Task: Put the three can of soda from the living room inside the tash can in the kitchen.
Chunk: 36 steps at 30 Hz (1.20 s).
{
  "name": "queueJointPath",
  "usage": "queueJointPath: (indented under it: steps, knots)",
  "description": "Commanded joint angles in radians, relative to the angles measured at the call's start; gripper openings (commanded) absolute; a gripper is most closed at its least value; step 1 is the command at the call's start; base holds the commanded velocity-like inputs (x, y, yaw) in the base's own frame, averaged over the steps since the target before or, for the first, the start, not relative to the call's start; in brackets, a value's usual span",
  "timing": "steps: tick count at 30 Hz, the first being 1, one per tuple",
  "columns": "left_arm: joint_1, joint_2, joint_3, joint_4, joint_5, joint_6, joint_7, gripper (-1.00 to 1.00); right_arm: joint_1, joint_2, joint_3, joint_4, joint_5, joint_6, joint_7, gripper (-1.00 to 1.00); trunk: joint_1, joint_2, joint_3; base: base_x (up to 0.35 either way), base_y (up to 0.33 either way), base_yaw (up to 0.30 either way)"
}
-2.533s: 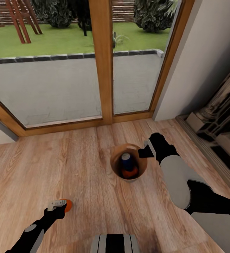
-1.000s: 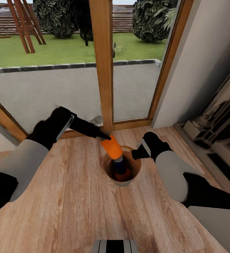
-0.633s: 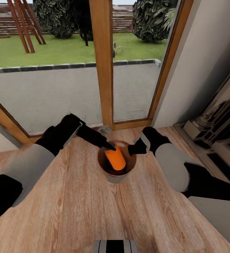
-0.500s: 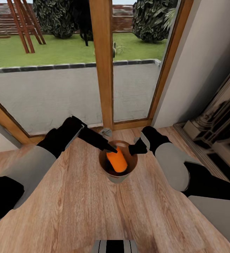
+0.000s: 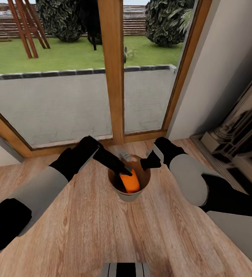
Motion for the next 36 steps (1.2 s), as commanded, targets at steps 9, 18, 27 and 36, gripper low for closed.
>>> queueJointPath:
  steps: [9,18,27,36]
  knots:
    - [0.007,-0.010,-0.067,0.001,0.001,0.000,0.050,-1.00,-0.001,0.000,-0.024,-0.003,-0.047,0.002,0.005,-1.00,0.000,0.000,0.000,0.000,0.000,0.000]
    - [0.008,-0.011,-0.097,0.000,0.001,-0.002,0.077,-1.00,-0.002,0.000,-0.024,0.002,-0.046,0.002,0.006,-1.00,0.000,0.000,0.000,0.000,0.000,0.000]
    - [0.008,-0.012,-0.099,0.000,0.001,-0.002,0.085,-1.00,-0.002,0.000,-0.024,0.003,-0.046,0.002,0.006,-1.00,0.000,0.000,0.000,0.000,0.000,0.000]
    - [0.022,-0.012,-0.099,0.000,0.001,-0.003,0.110,-1.00,-0.002,0.000,-0.024,0.003,-0.046,0.002,0.006,-1.00,0.000,0.000,0.000,0.000,0.000,0.000]
